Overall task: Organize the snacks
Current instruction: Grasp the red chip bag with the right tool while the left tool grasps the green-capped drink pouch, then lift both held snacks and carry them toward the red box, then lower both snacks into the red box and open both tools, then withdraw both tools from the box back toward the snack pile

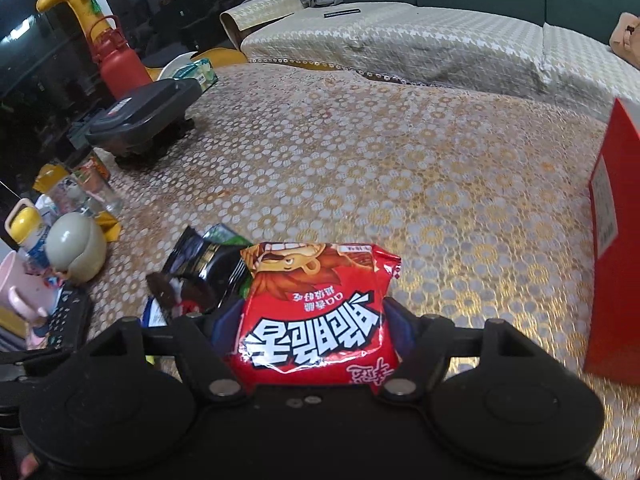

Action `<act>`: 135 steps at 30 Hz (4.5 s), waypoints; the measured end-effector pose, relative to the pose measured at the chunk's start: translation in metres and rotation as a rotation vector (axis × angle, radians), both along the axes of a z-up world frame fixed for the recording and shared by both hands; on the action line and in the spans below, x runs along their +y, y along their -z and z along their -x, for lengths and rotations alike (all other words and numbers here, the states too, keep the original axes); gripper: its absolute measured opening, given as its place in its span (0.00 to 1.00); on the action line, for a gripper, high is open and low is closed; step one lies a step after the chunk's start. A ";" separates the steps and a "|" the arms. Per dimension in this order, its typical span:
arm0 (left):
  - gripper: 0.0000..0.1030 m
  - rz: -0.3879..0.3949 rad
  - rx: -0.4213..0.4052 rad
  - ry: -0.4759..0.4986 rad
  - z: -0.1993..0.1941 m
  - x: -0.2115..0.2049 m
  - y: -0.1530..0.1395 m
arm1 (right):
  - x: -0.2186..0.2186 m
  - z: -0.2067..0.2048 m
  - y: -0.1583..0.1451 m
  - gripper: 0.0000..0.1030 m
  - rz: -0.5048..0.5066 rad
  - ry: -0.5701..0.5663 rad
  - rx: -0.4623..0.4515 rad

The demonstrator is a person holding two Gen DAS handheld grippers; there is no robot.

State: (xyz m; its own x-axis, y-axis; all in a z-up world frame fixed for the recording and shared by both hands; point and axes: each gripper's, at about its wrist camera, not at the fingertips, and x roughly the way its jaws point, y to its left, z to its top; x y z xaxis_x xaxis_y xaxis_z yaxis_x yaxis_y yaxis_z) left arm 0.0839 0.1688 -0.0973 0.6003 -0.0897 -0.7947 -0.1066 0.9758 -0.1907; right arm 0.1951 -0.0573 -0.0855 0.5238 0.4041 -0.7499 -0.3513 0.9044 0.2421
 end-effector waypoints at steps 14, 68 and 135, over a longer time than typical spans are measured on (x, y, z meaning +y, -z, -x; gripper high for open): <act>0.33 -0.151 0.027 0.034 -0.007 -0.023 0.011 | -0.019 0.024 0.001 0.71 -0.013 0.011 0.013; 0.33 -0.155 -0.071 0.554 -0.129 -0.391 -0.093 | -0.312 -0.012 -0.056 0.71 0.181 0.394 -0.140; 0.86 -0.106 -0.211 0.244 0.016 -0.194 -0.125 | -0.176 0.099 -0.086 1.00 0.002 0.104 -0.196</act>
State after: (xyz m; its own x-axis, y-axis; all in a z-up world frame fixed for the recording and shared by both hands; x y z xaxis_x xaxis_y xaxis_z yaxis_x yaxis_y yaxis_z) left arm 0.0675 -0.0251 0.0277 0.7234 -0.1749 -0.6678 0.1638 0.9832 -0.0801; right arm 0.0958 -0.2334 0.0005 0.6986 0.3387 -0.6302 -0.2964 0.9387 0.1759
